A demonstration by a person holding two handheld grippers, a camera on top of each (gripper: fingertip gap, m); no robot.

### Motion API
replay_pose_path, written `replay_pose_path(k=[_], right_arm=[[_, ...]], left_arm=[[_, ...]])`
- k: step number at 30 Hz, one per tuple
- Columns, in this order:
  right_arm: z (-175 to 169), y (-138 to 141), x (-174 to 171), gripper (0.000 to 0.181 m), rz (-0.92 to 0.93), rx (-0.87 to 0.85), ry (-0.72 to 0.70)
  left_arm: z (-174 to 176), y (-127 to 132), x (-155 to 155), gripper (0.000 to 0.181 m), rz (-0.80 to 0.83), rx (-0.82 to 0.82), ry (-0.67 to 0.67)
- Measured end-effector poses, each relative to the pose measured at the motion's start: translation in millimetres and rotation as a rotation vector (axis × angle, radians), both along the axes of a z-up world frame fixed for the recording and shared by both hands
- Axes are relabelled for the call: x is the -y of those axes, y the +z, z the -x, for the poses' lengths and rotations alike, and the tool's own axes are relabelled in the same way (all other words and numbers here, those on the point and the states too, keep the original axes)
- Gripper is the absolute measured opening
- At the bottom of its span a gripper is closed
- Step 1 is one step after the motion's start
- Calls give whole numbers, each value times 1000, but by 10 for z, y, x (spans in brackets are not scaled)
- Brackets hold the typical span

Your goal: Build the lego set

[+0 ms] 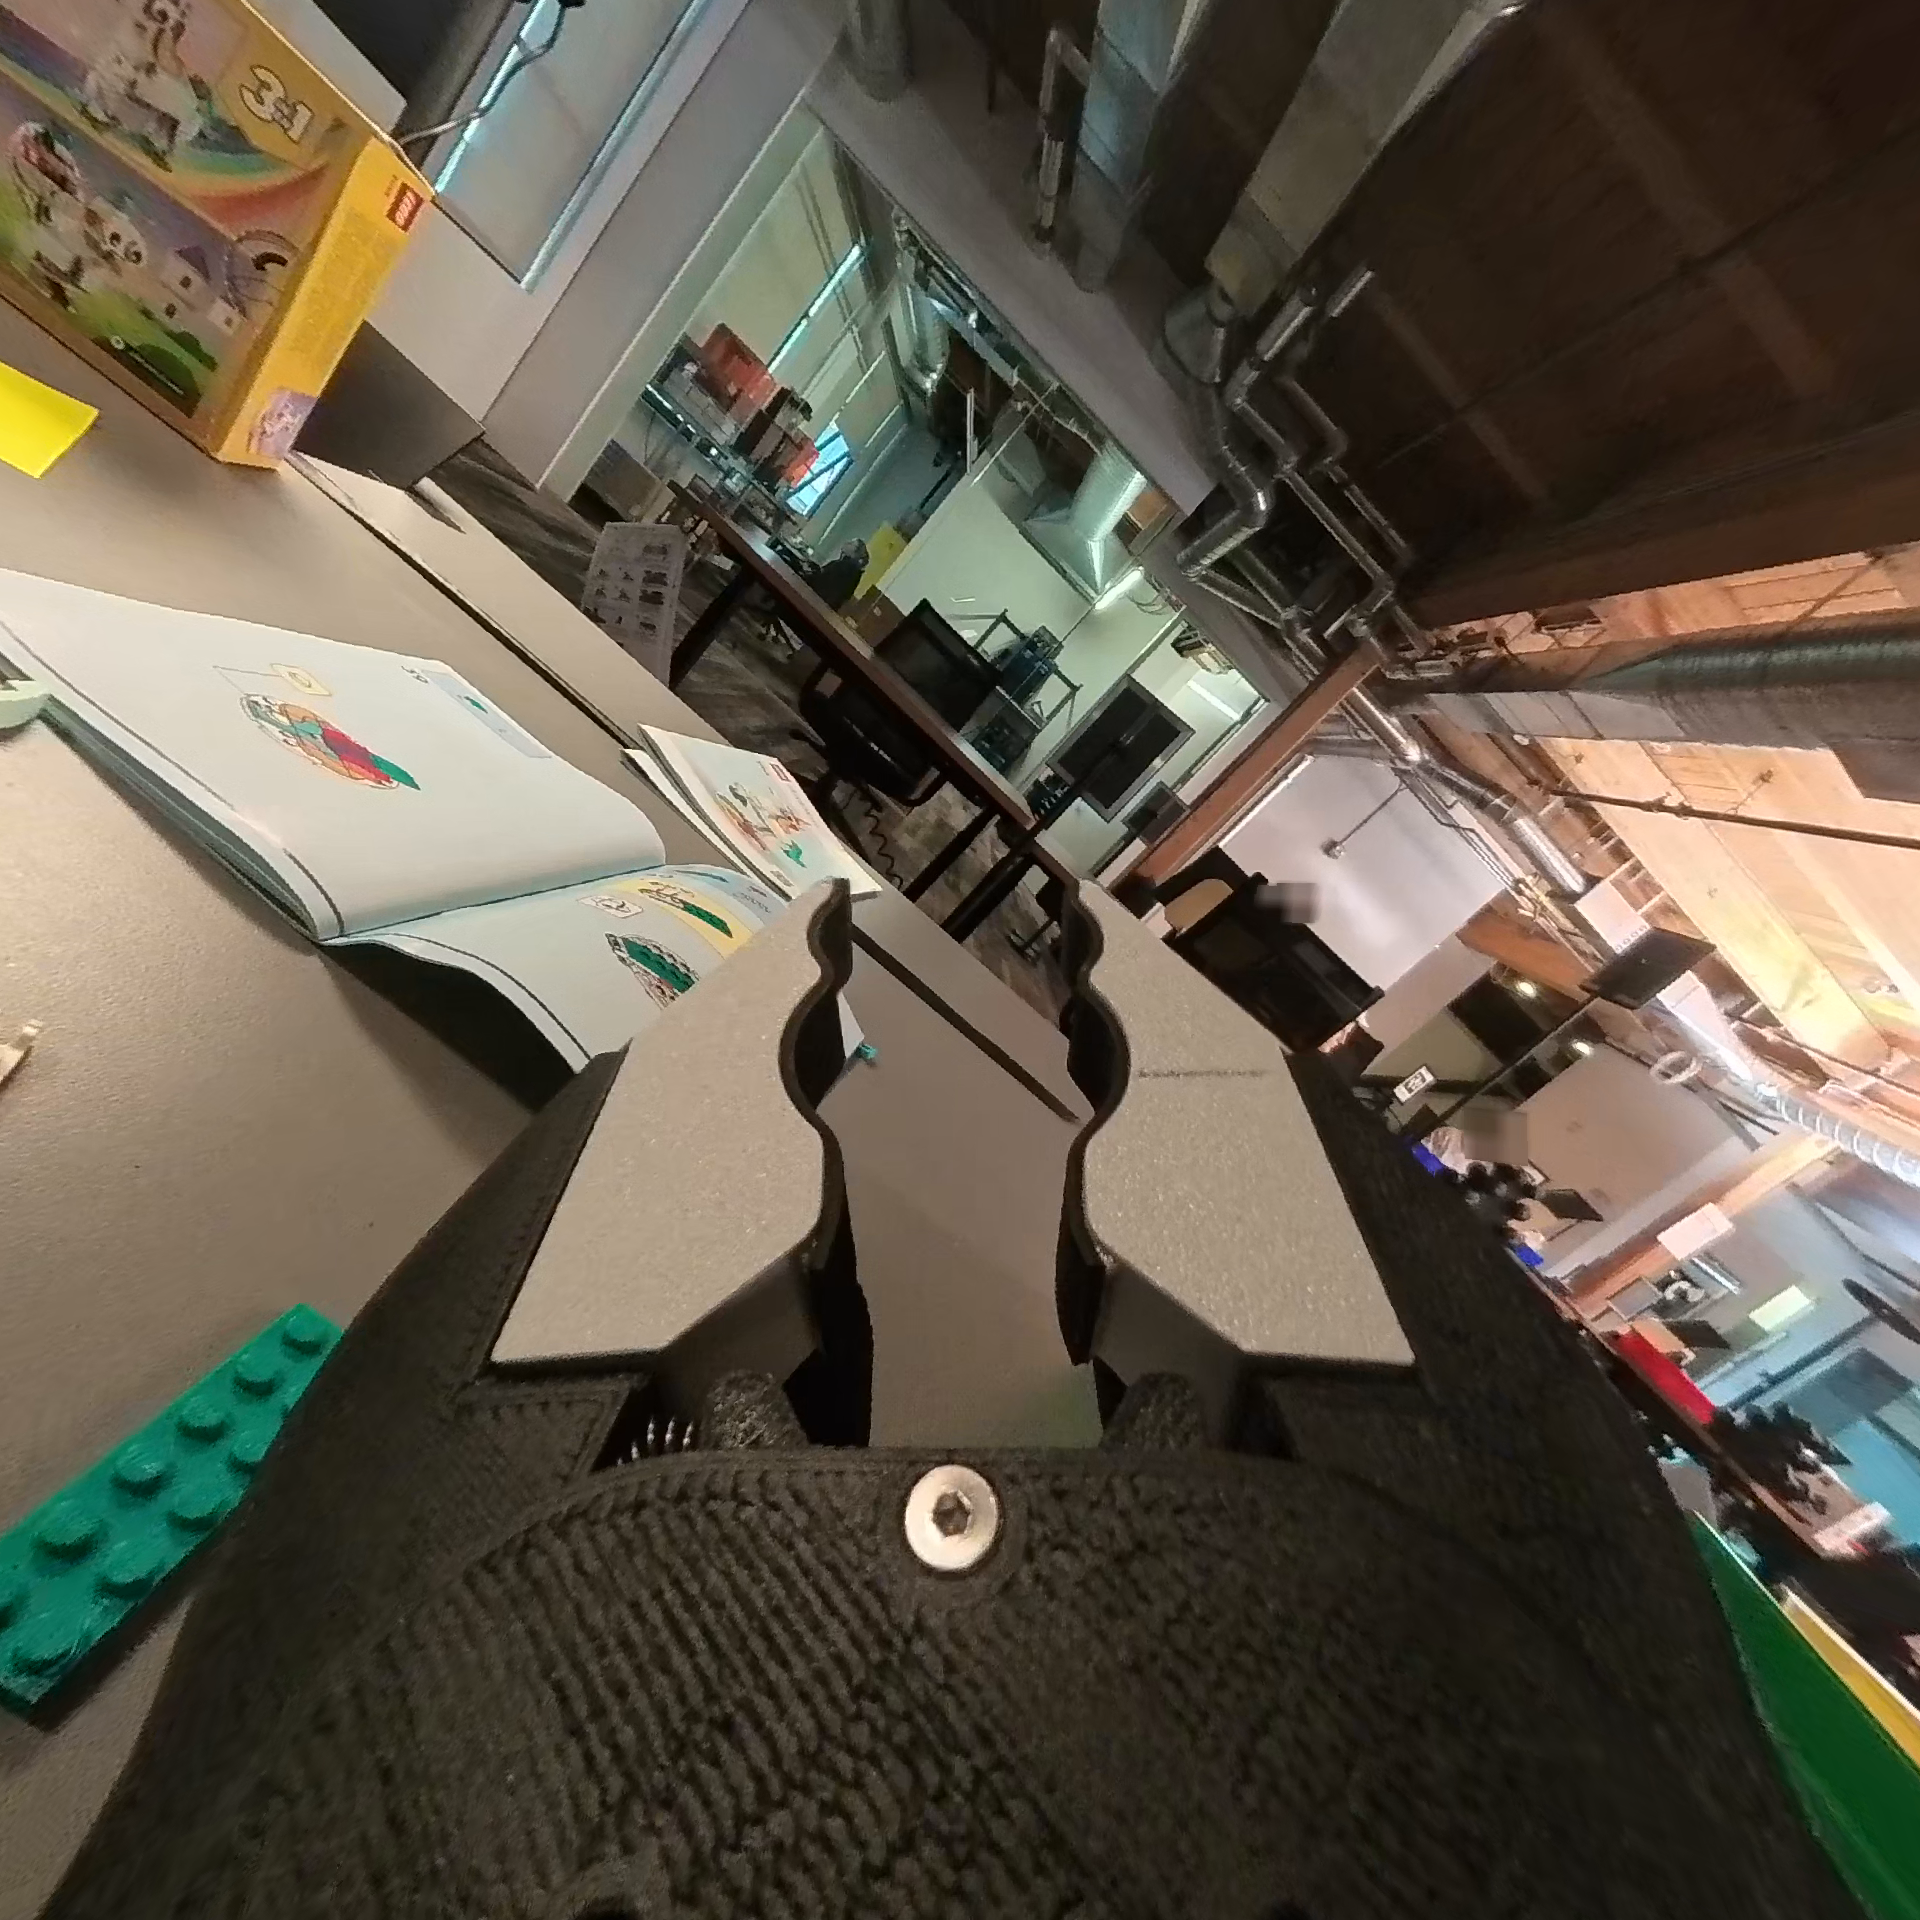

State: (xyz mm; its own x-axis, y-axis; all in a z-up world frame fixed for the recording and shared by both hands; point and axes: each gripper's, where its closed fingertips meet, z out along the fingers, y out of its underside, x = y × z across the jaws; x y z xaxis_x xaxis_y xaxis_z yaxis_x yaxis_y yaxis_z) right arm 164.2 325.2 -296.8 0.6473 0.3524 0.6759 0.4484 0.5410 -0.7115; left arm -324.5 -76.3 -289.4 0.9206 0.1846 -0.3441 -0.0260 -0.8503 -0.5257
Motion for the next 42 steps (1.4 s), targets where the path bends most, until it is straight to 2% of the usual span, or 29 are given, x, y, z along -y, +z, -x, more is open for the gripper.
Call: replay_pose_path(k=[4,7,11,13,15,23,30,37,42], right_arm=[[-20,-5,-21,39,7,-3,-13],[-23,3,-18,38,10,-12,-9],[-74,-16,-86,39,31,-20,-50],[-119,-22,-129,39,41,-28,-81],[-174,-22,-172,39,55,-44,-111],[-235,-90,-268,39,93,-30,-172],[-181,-138,-270,39,91,21,-173],[-178,-144,-273,39,92,26,-176],[-178,-140,-272,39,90,26,-176]], left_arm=[[4,112,-137,28,-59,52,-46],[-29,55,-203,29,-46,90,-97],[-140,-141,-266,28,29,150,-208],[-195,-315,-232,29,127,164,-278],[-170,-482,-196,29,209,158,-288],[-335,-950,-85,24,321,362,-372],[-202,-1108,32,33,415,234,-444],[-108,-1202,54,35,471,235,-462],[-150,-1236,54,46,488,291,-480]])
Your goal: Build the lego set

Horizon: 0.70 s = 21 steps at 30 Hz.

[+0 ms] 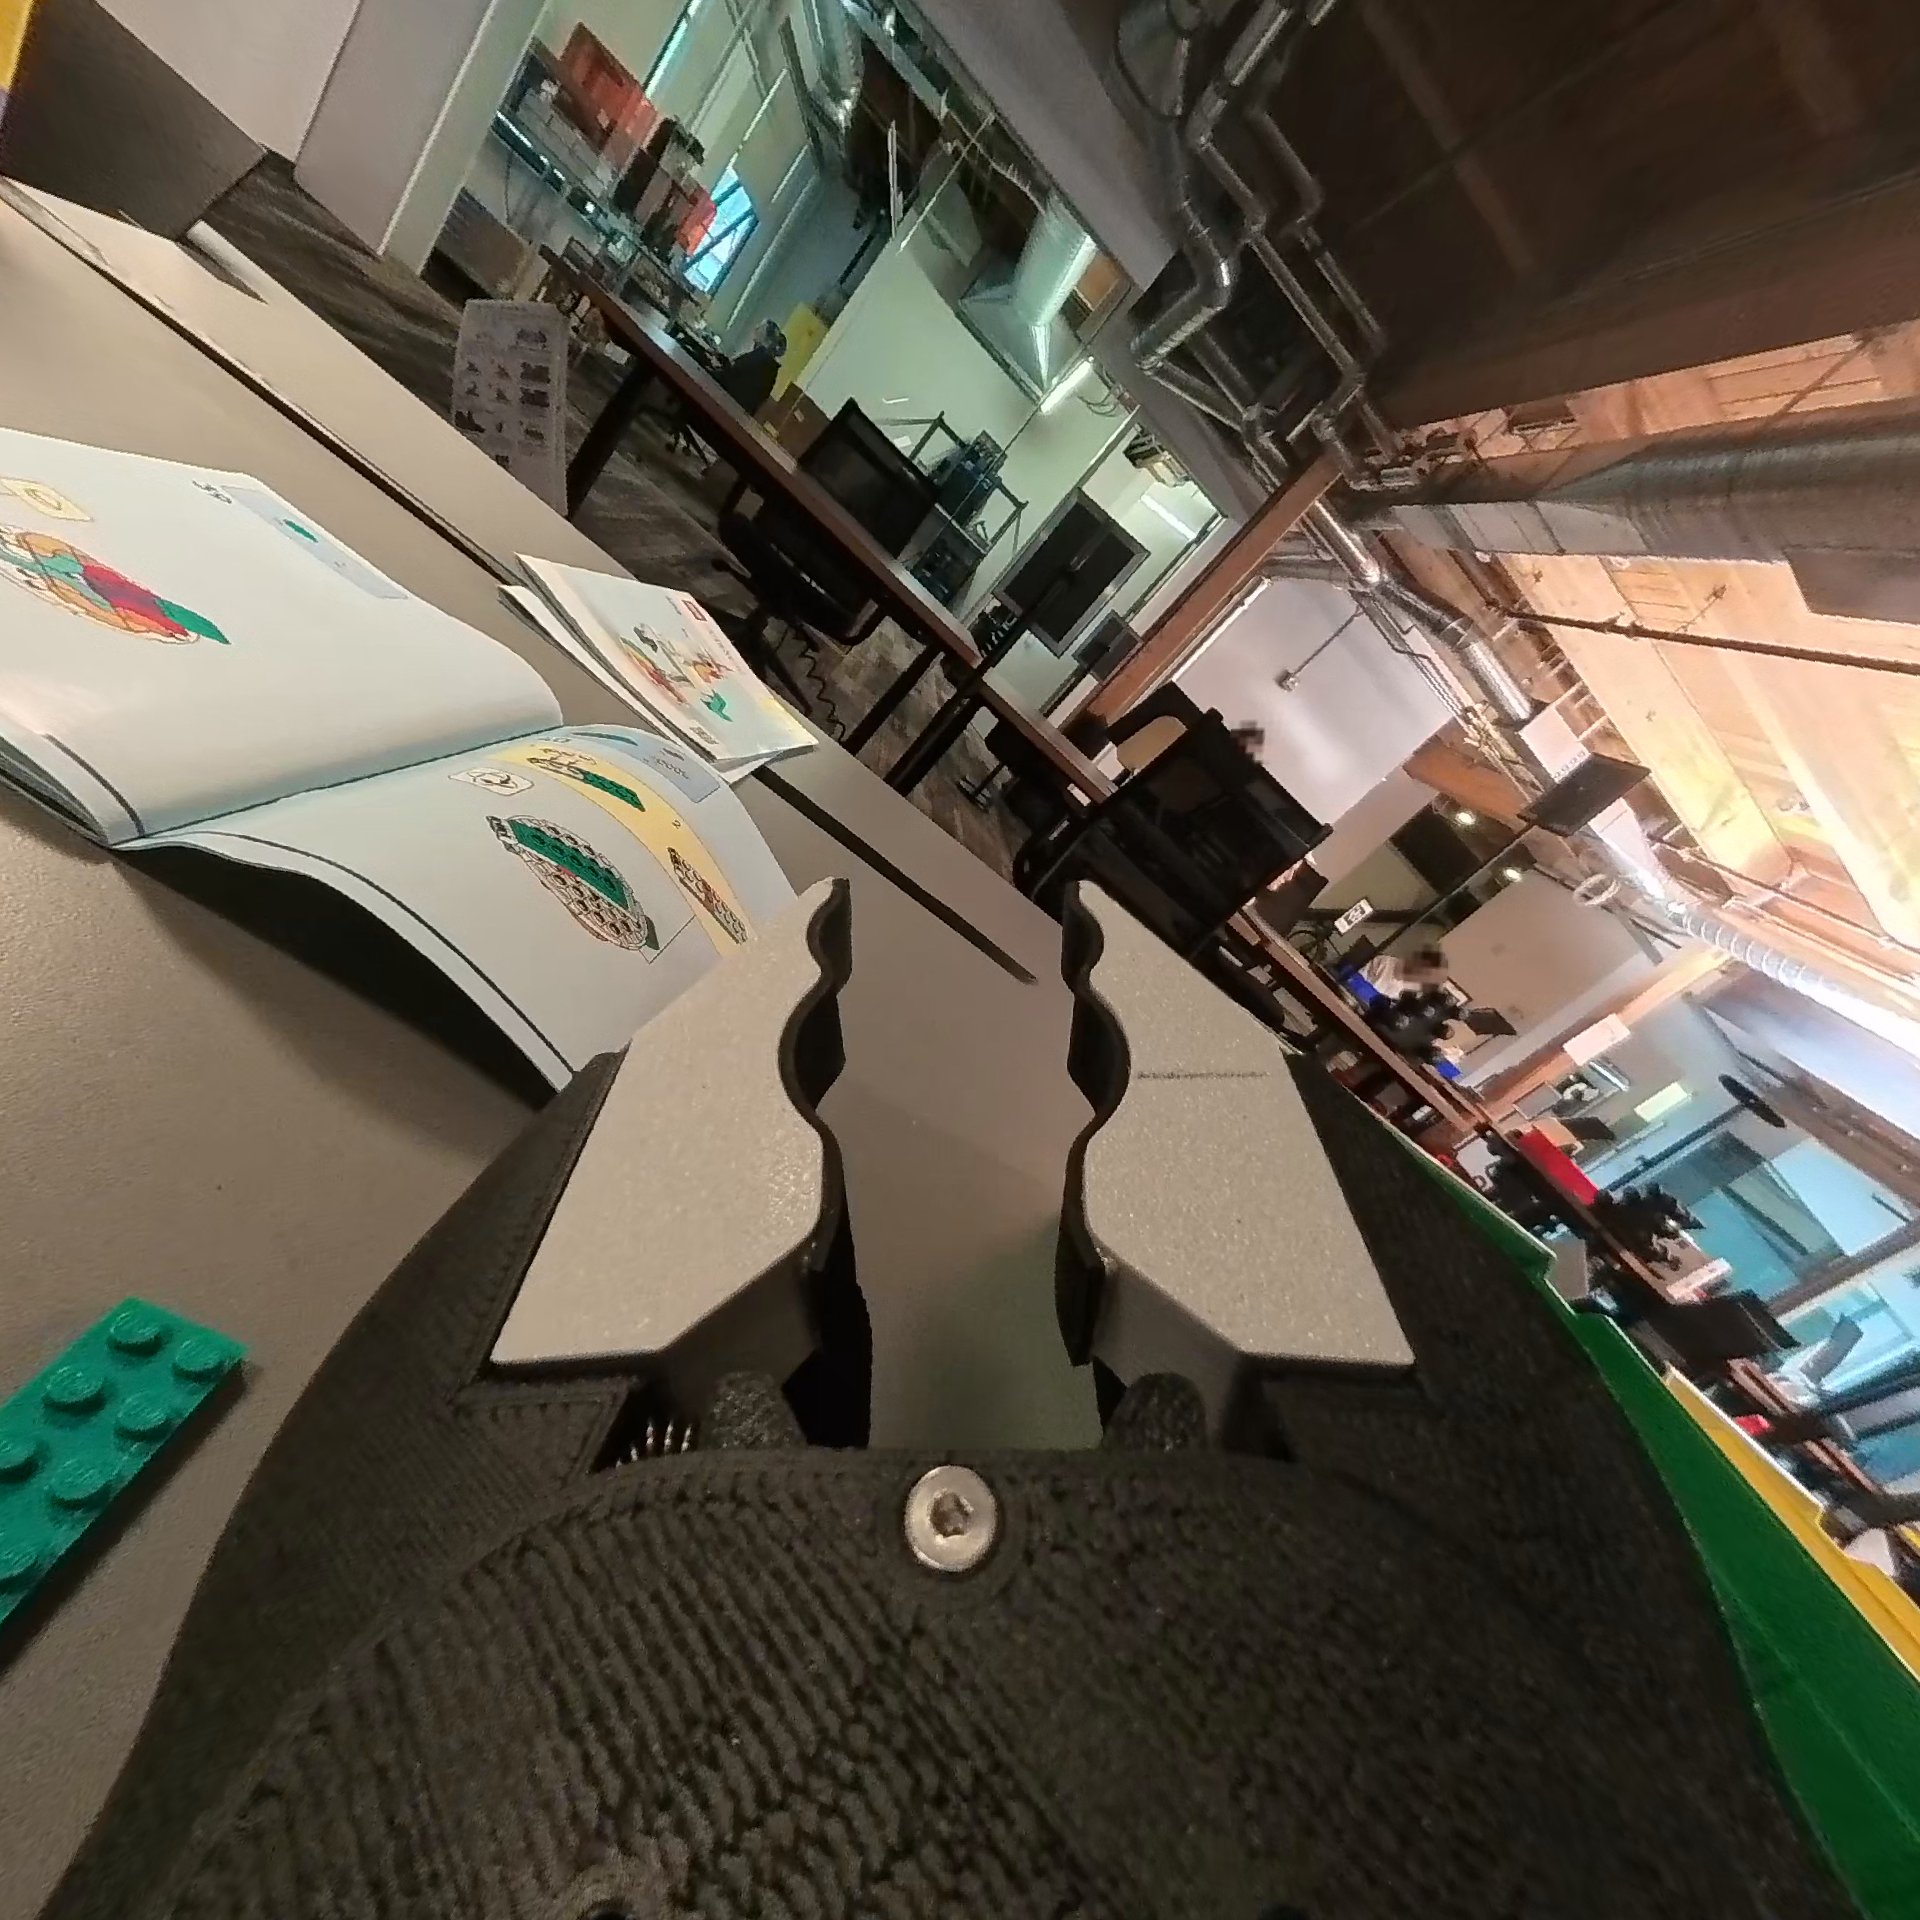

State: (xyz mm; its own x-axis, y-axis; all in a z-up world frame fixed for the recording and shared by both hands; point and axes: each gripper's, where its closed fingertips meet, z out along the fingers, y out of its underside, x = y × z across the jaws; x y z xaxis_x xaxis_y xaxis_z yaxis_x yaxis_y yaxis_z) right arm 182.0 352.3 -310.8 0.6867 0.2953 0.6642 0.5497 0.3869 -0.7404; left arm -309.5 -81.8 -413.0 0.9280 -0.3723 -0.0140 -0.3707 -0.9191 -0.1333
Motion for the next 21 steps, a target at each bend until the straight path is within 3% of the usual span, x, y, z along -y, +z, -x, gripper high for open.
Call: replay_pose_path(k=[10,14,18,21], right_arm=[[5,16,12,39,-7,-8,8],[3,50,30,39,-20,-24,17],[-11,109,61,39,-36,-63,34],[25,152,116,39,-44,-95,79]], left_arm=[[-3,-37,14,33,0,4,-10],[-28,22,-41,32,-74,37,-2],[95,311,-104,32,-206,-63,46],[239,782,-165,32,-369,-247,105]])
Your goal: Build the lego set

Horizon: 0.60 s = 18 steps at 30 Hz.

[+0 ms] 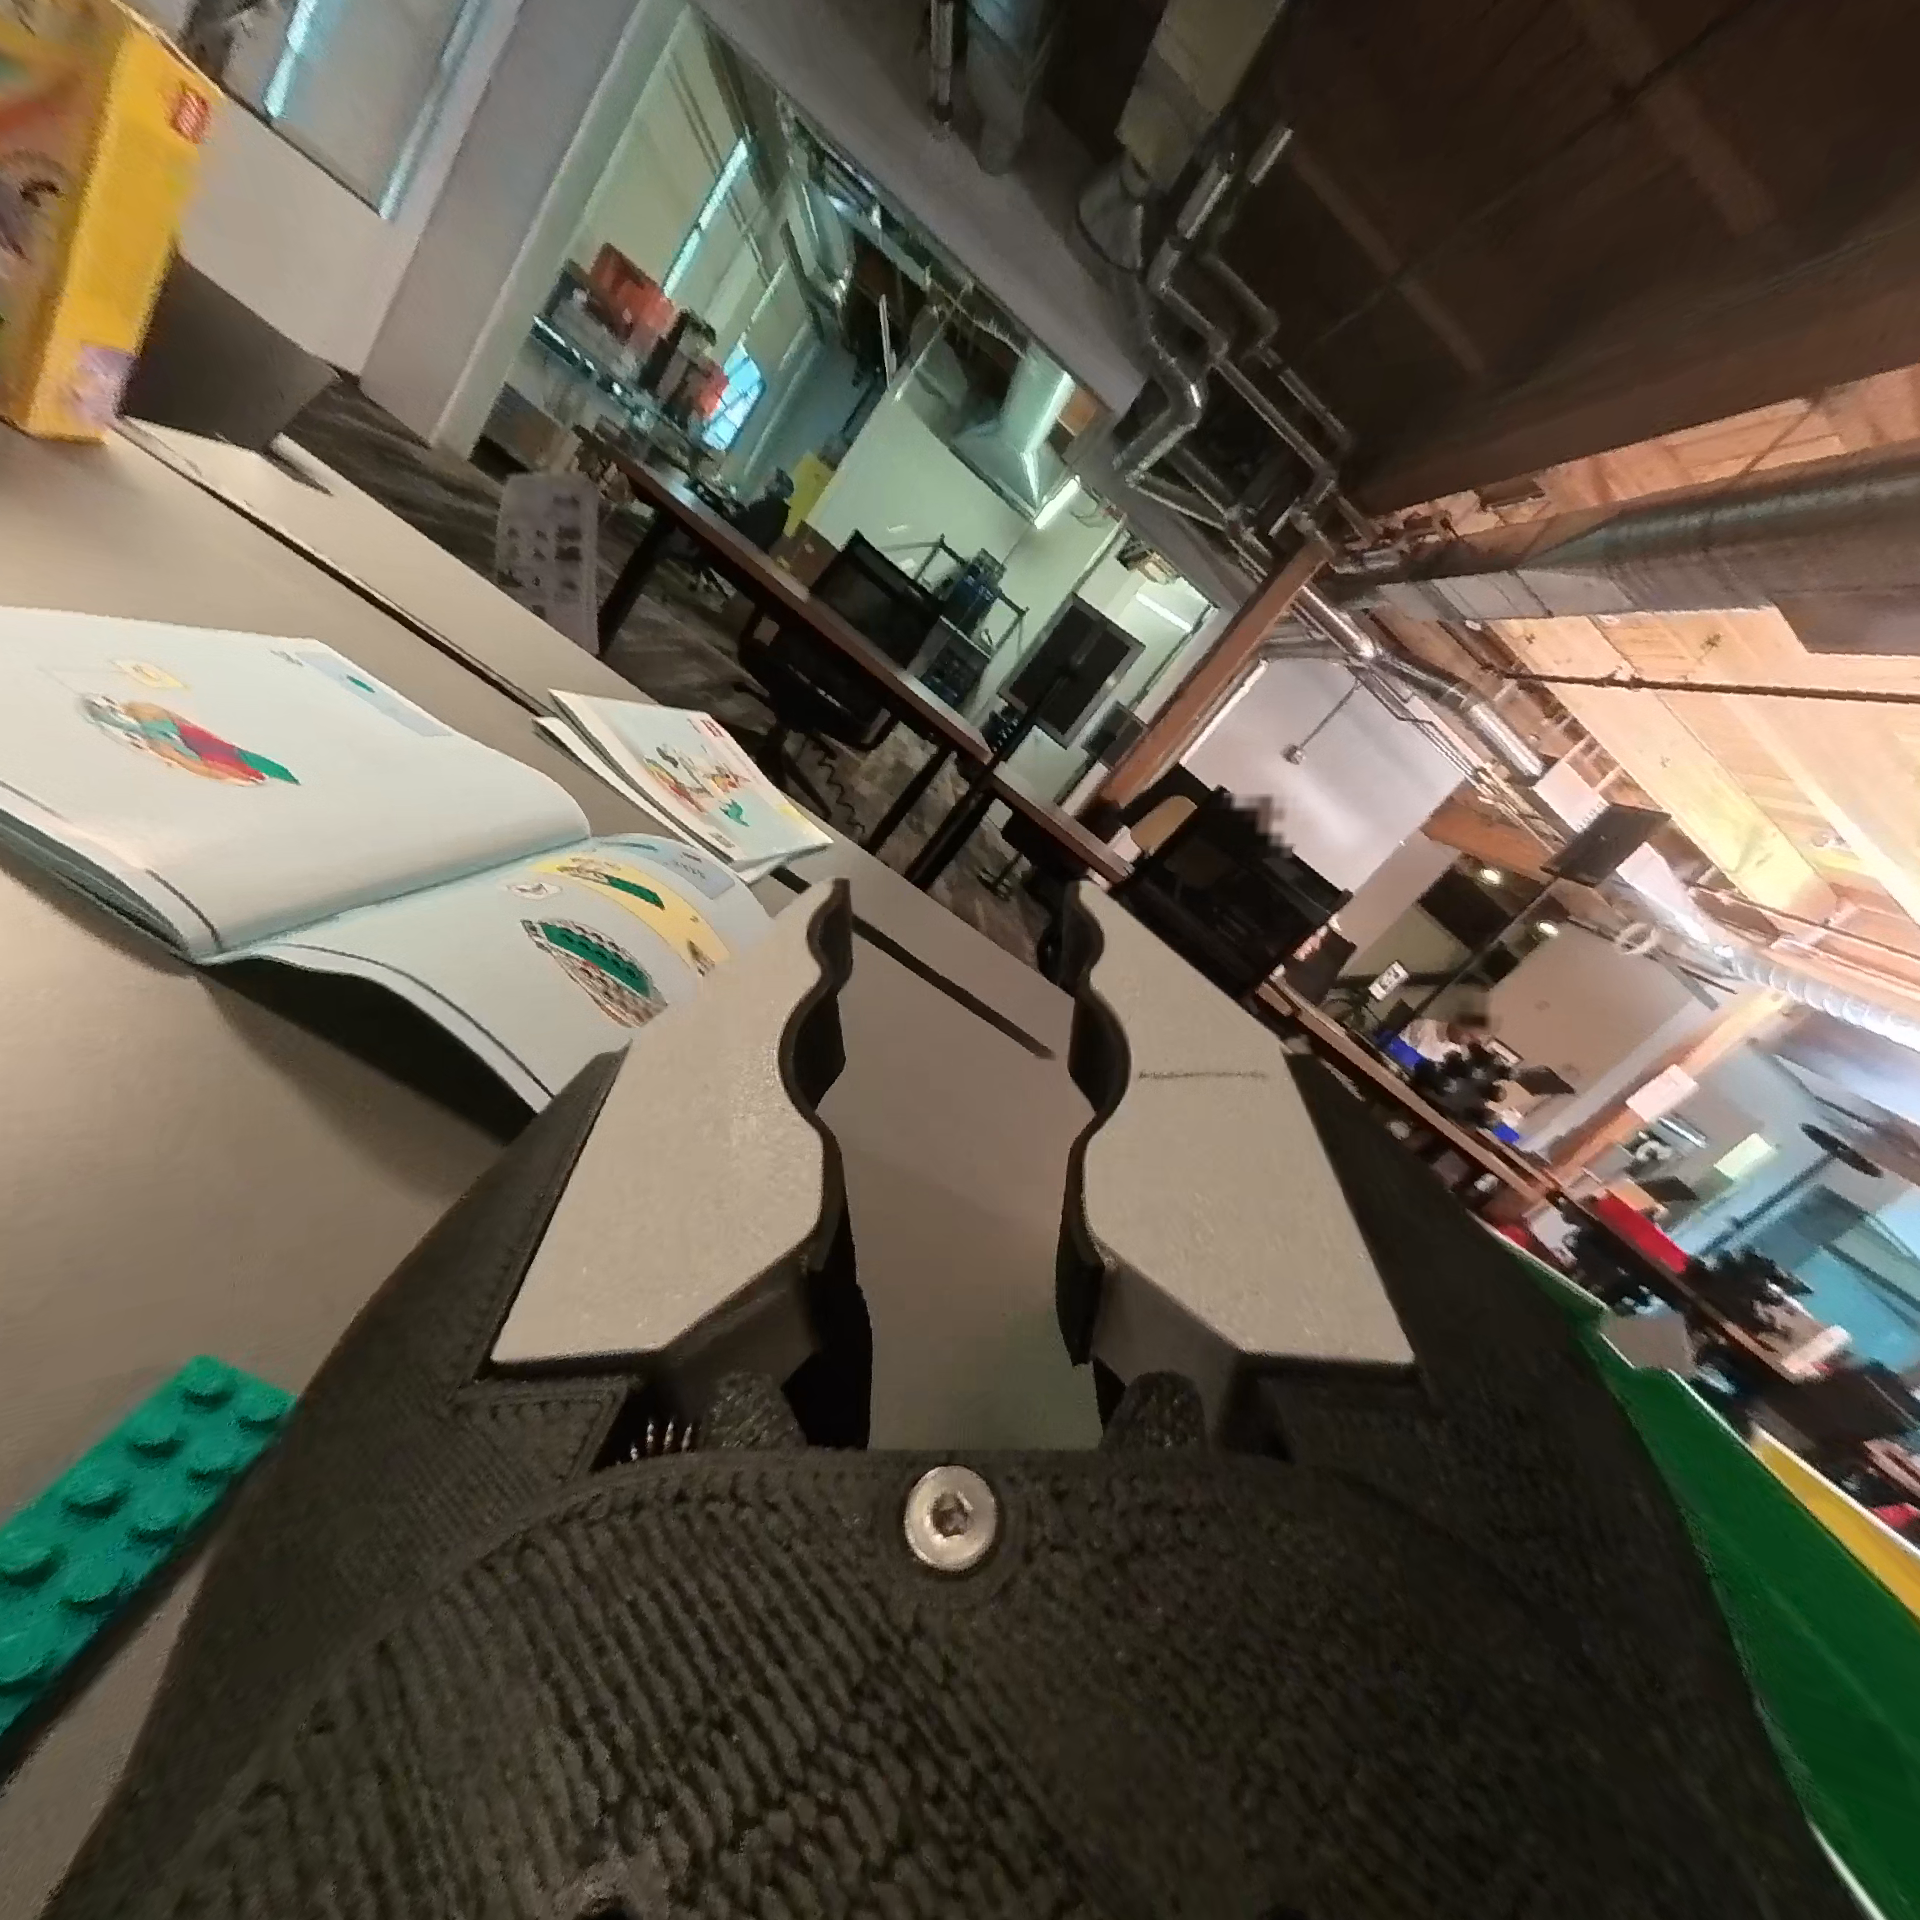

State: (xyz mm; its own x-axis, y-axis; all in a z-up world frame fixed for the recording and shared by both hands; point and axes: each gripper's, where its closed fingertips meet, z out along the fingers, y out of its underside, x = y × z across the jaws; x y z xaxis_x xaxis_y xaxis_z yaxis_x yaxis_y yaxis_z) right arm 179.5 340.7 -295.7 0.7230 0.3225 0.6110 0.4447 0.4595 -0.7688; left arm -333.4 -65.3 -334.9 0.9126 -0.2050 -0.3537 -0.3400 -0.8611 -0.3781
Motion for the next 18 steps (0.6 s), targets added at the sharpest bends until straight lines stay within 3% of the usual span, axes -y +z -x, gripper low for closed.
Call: replay_pose_path(k=[2,4,7,12,15,18], right_arm=[[37,27,49,39,-4,-22,44],[67,55,94,38,-9,-45,87],[91,101,150,39,-14,-86,141],[105,185,252,39,-28,-150,223],[50,257,294,39,-41,-207,248],[8,274,272,39,-20,-253,267]], left_arm=[[46,416,-40,32,-163,-98,81],[-111,723,-94,32,-309,-72,121],[-506,949,-227,32,-392,-43,104],[-1444,1011,-766,32,-469,85,-52],[-2176,1082,-1310,32,-594,368,-216],[-2881,959,-1875,31,-561,626,-345]])
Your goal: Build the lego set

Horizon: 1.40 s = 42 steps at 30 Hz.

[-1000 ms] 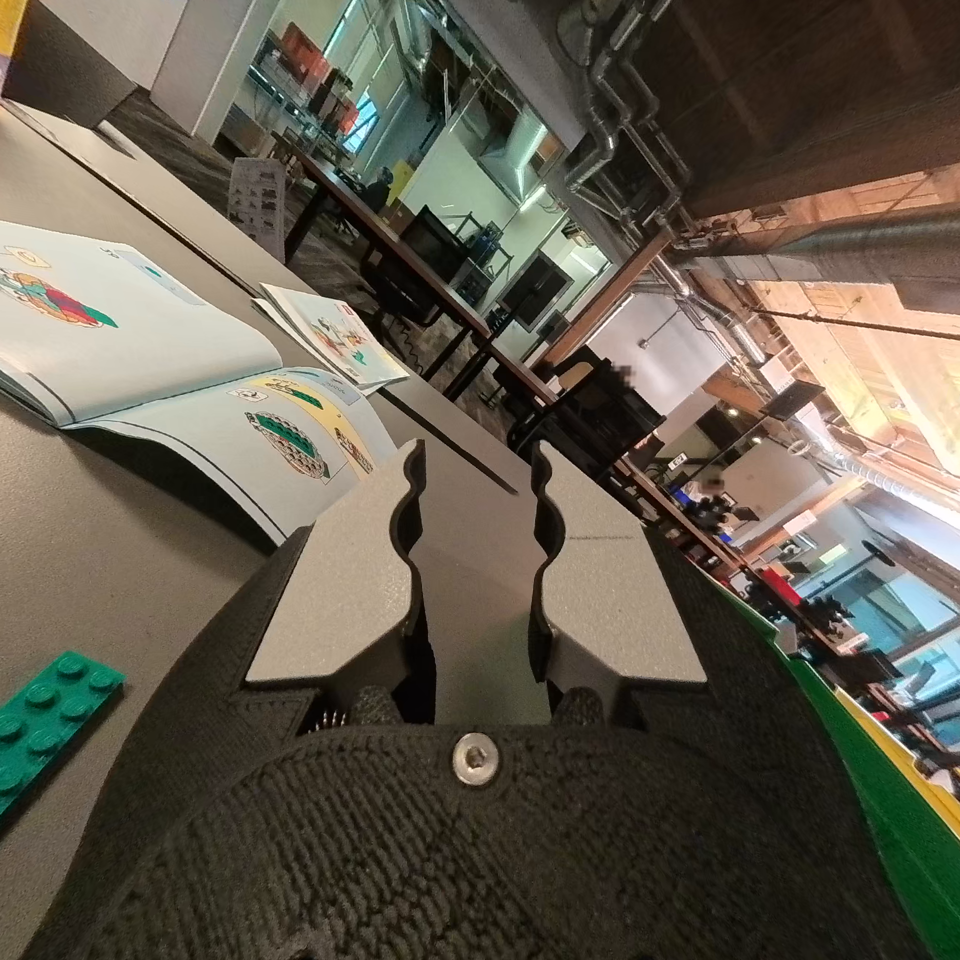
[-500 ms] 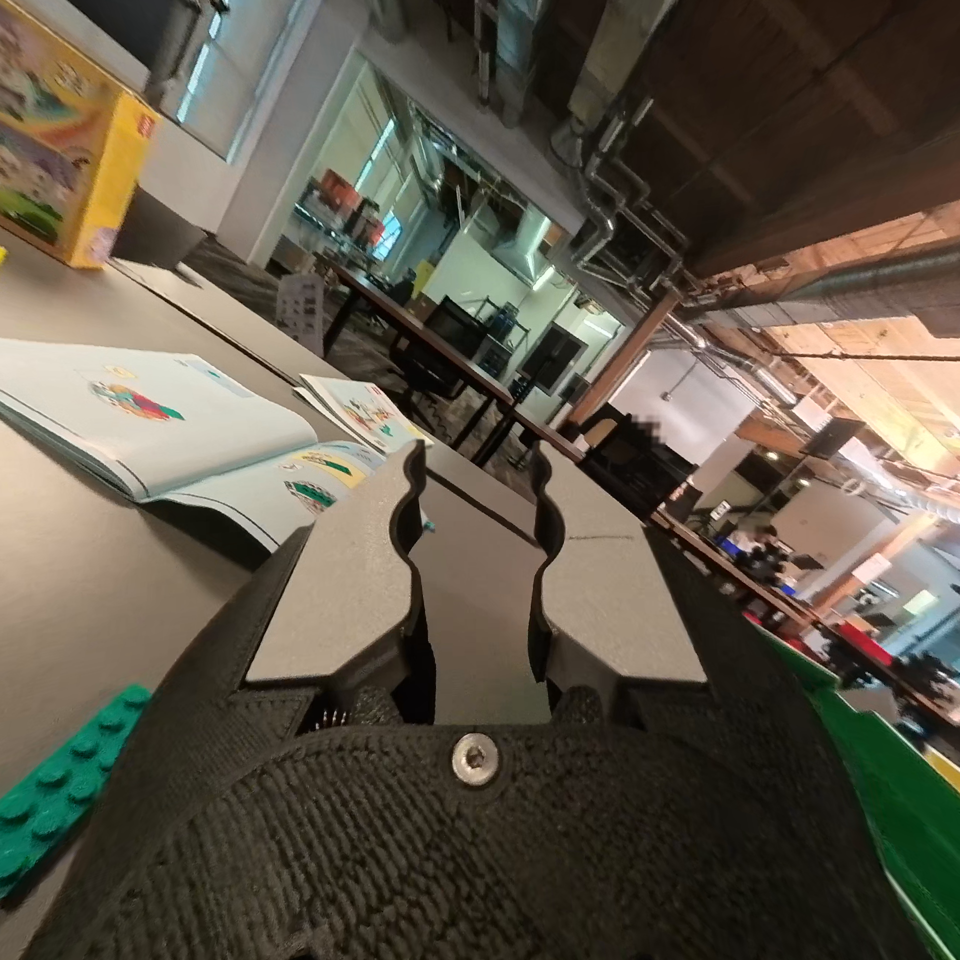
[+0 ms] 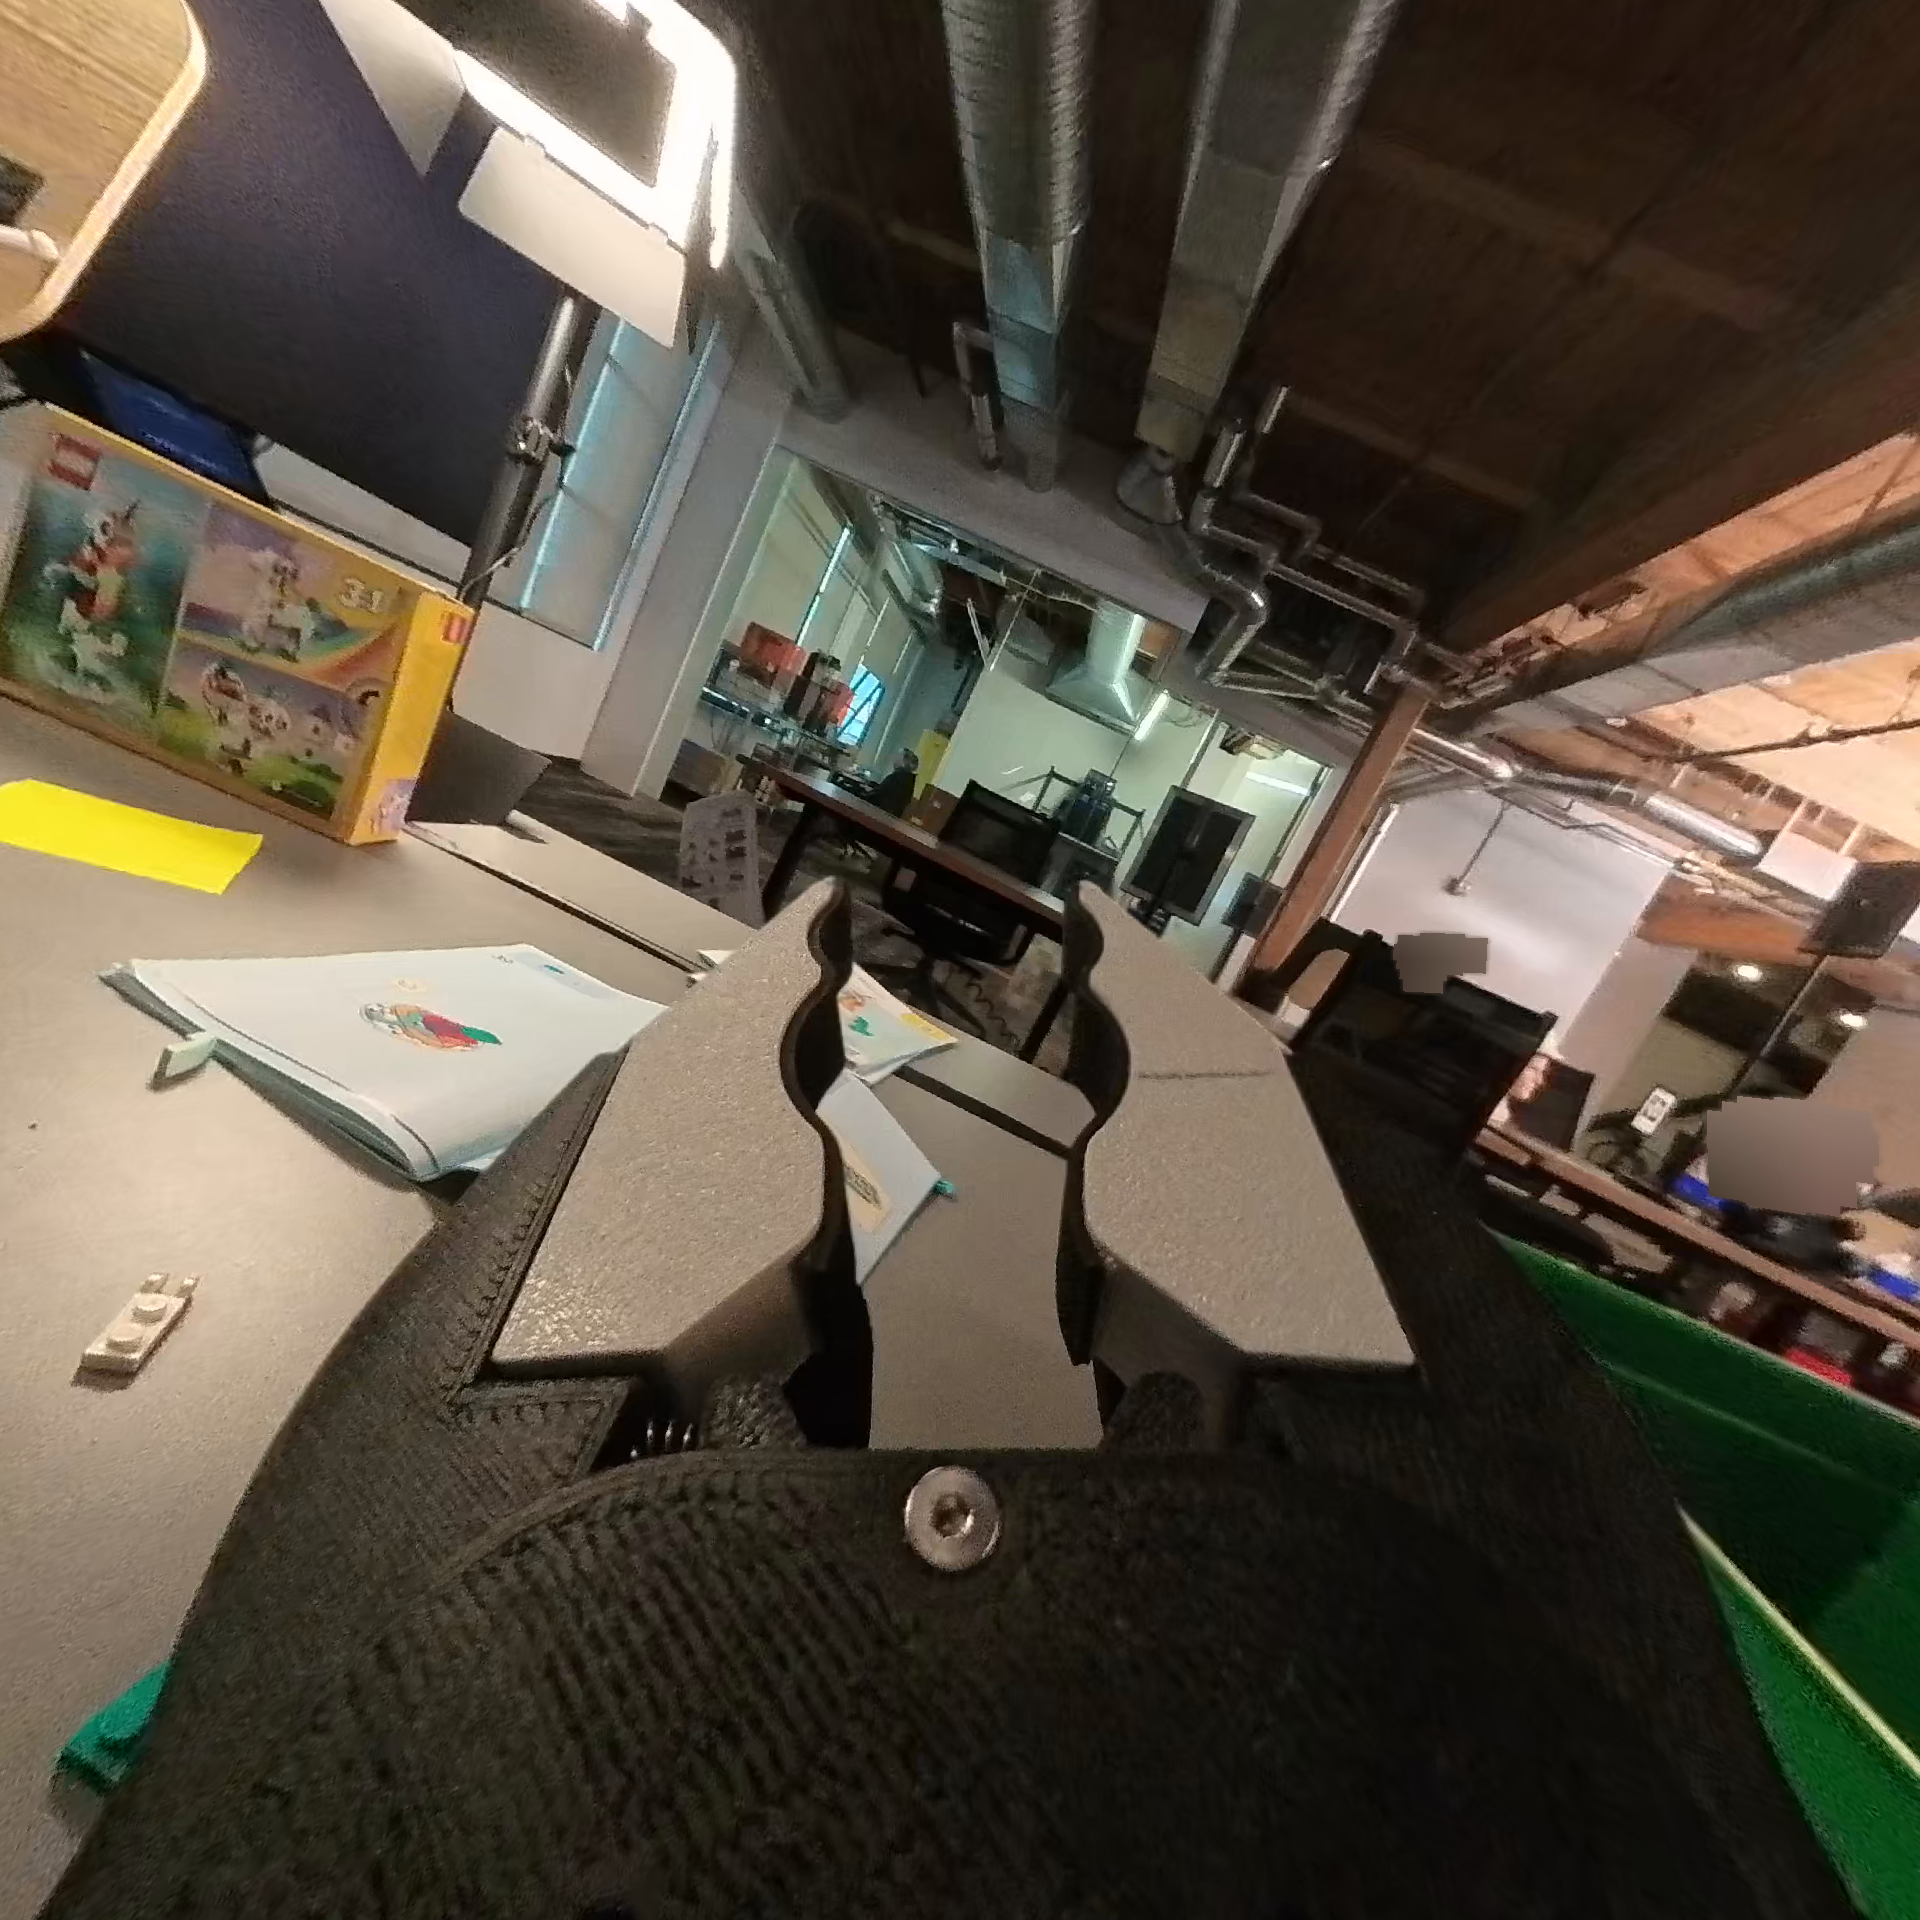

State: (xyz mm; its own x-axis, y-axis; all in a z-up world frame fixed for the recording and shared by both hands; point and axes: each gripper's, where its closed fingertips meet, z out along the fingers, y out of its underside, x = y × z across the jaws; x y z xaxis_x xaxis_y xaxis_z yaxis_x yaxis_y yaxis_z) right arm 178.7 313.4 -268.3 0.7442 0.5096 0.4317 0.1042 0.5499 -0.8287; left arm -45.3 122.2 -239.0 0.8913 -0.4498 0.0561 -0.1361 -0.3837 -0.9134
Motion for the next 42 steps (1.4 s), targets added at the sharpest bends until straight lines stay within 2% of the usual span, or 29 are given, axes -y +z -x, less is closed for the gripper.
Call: replay_pose_path(k=[4,7,10,17,21,26,27,30,33,36,39,41,42], right_arm=[[-15,12,2,38,18,-30,28],[15,2,8,38,13,-18,39],[1,-11,-21,39,30,-23,38],[-10,-5,-31,38,36,-36,37],[-6,-19,-45,38,42,-29,34],[-12,-28,-60,38,40,-18,19],[-14,-28,-60,38,37,-15,16],[-15,-34,-70,38,36,-7,10],[-26,-34,-72,37,31,-1,0],[-44,-38,-87,37,28,6,-19],[-34,-75,-114,37,46,21,-30],[-55,-68,-119,37,44,16,-46],[-69,-62,-121,37,44,11,-54]], left_arm=[[-848,-456,-621,32,153,107,-213],[-1273,-873,-1025,32,276,52,-300],[-1550,-1165,-1300,32,368,-14,-350],[-1728,-1533,-1453,32,508,-201,-433],[-1687,-1636,-1509,32,480,-329,-427],[-1690,-1759,-1478,32,521,-338,-437],[-1699,-1769,-1486,42,518,-325,-431],[-1766,-1666,-1483,88,486,-242,-414],[-1728,-1350,-1344,92,411,-147,-402],[-1465,-765,-922,90,277,-37,-365],[-957,-67,-200,86,135,73,-255],[-350,229,213,82,37,70,-59],[46,297,394,77,16,57,78]])
